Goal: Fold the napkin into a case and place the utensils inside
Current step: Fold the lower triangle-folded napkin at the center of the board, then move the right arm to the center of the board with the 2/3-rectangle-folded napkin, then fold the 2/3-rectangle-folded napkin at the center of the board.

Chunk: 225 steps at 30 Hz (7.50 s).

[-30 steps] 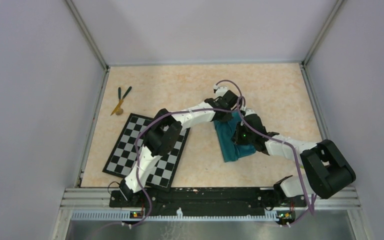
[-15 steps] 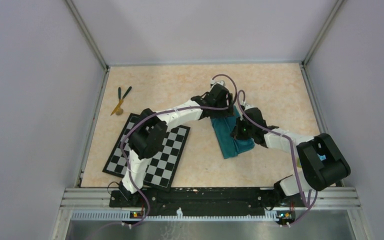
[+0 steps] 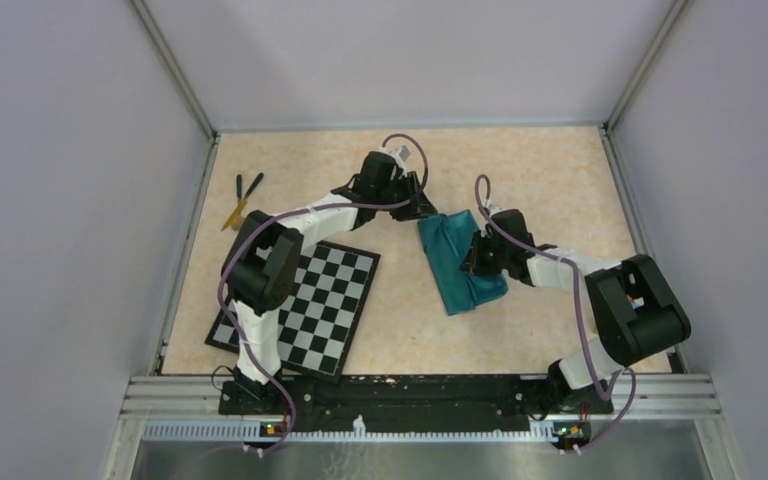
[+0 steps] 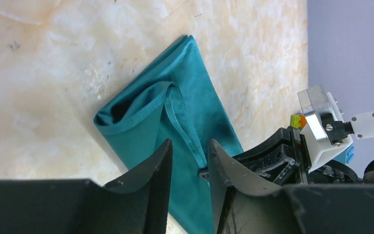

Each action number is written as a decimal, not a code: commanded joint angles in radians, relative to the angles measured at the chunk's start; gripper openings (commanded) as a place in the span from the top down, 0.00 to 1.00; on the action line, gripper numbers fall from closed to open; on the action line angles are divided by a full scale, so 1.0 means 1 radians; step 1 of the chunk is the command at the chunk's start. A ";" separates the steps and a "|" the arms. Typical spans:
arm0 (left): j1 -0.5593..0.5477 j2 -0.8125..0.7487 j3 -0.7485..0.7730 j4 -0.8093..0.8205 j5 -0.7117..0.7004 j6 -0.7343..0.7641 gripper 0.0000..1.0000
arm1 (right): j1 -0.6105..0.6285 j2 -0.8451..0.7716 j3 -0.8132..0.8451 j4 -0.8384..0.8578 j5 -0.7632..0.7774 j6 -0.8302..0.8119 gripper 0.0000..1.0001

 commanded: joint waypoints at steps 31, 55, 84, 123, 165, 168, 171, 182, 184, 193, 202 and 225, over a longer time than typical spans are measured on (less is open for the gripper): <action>0.055 0.199 0.032 0.302 0.238 -0.071 0.86 | -0.033 0.104 0.138 0.037 0.017 -0.051 1.00; 0.100 0.321 0.012 0.384 0.223 -0.153 0.94 | 0.024 0.279 0.316 0.252 -0.422 0.029 0.60; 0.108 0.278 0.139 0.273 0.395 -0.064 0.56 | -0.033 -0.145 -0.129 0.157 -0.499 0.159 0.56; 0.170 0.283 0.113 0.446 0.515 -0.104 0.59 | -0.134 0.515 0.451 0.339 -0.316 0.327 0.81; 0.142 0.286 0.405 -0.039 0.381 0.107 0.39 | -0.230 0.126 0.162 -0.071 -0.117 0.059 0.60; 0.115 0.186 0.329 -0.033 0.364 0.114 0.37 | -0.224 0.074 0.072 -0.055 -0.111 0.077 0.63; 0.078 0.101 0.242 -0.033 0.342 0.125 0.36 | -0.205 0.009 -0.015 -0.071 -0.091 0.108 0.65; -0.242 -0.147 -0.075 -0.123 -0.022 0.203 0.36 | -0.257 -0.508 0.020 -0.506 0.087 0.124 0.48; -0.311 -0.164 -0.086 -0.167 -0.165 0.199 0.34 | -0.363 -0.482 0.061 -0.558 0.144 0.098 0.46; -0.528 0.140 0.342 -0.527 -0.586 0.203 0.30 | -0.520 -0.351 0.119 -0.538 0.150 0.061 0.44; -0.588 0.359 0.594 -0.677 -0.693 0.188 0.36 | -0.520 -0.359 0.093 -0.514 0.139 0.052 0.45; -0.733 0.319 0.537 -0.789 -0.957 0.141 0.30 | -0.519 -0.344 0.047 -0.465 0.101 0.049 0.49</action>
